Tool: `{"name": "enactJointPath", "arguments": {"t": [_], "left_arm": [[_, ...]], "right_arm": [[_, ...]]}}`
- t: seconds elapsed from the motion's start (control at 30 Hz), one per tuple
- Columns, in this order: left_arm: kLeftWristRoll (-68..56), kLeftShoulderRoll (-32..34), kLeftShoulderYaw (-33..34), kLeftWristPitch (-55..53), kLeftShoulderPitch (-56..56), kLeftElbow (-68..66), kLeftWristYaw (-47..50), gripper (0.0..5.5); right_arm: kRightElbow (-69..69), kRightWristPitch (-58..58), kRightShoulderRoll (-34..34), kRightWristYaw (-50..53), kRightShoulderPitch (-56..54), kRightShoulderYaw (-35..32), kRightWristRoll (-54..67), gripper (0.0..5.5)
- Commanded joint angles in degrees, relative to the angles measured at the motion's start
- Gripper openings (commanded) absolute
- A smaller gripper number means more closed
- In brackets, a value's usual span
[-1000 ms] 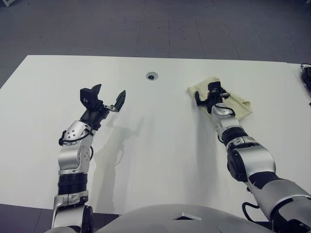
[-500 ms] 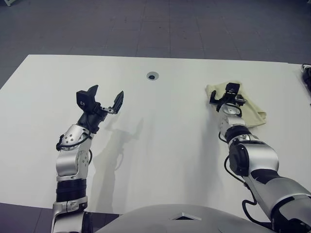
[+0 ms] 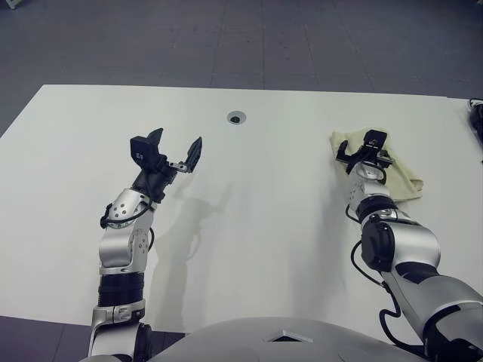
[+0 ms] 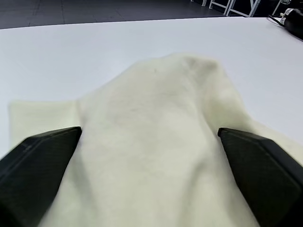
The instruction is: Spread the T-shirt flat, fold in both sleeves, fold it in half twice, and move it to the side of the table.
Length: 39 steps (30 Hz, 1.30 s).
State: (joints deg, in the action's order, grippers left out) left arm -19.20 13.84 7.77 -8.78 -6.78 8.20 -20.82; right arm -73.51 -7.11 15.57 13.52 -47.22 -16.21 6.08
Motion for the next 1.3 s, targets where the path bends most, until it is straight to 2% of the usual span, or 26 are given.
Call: {"name": "enactJointPath", "arguments": {"t": [0.03, 0.3, 0.43, 0.63, 0.8, 1.07, 1.3], "left_arm": [[0.9, -3.2, -1.1, -2.6, -2.8, 6.1, 5.9, 5.4], [7.1, -11.0, -7.2, -5.1, -1.6, 16.0, 18.1, 5.4], [14.0, -11.3, -8.9, 1.4, -1.8, 12.4, 20.7, 5.4], [21.0, -9.2, -9.1, 17.1, 2.7, 6.3, 20.6, 5.4], [24.3, -9.7, -8.9, 24.5, 2.8, 3.6, 22.0, 5.4], [26.8, -10.7, -8.0, 29.4, 1.5, 0.9, 24.8, 5.4], [24.3, -10.5, -9.4, 29.2, 1.9, 1.5, 21.9, 5.4]], "right_arm": [[7.9, -0.8, 2.1, -2.1, -0.7, -0.3, 0.7, 5.37], [57.2, 13.6, -2.3, -0.9, 17.1, 0.0, 4.3, 5.37], [72.3, 10.3, -4.4, -1.5, 26.7, 4.3, 0.3, 5.37], [79.5, 5.2, -5.3, -7.4, 30.7, 9.4, -1.7, 5.37], [83.5, 2.6, -6.0, -9.8, 35.1, 11.6, -3.9, 5.37], [86.8, 0.7, -6.2, -11.6, 39.1, 12.6, -6.0, 5.37], [87.5, 0.7, -6.3, -11.9, 40.0, 11.9, -6.6, 5.37]]}}
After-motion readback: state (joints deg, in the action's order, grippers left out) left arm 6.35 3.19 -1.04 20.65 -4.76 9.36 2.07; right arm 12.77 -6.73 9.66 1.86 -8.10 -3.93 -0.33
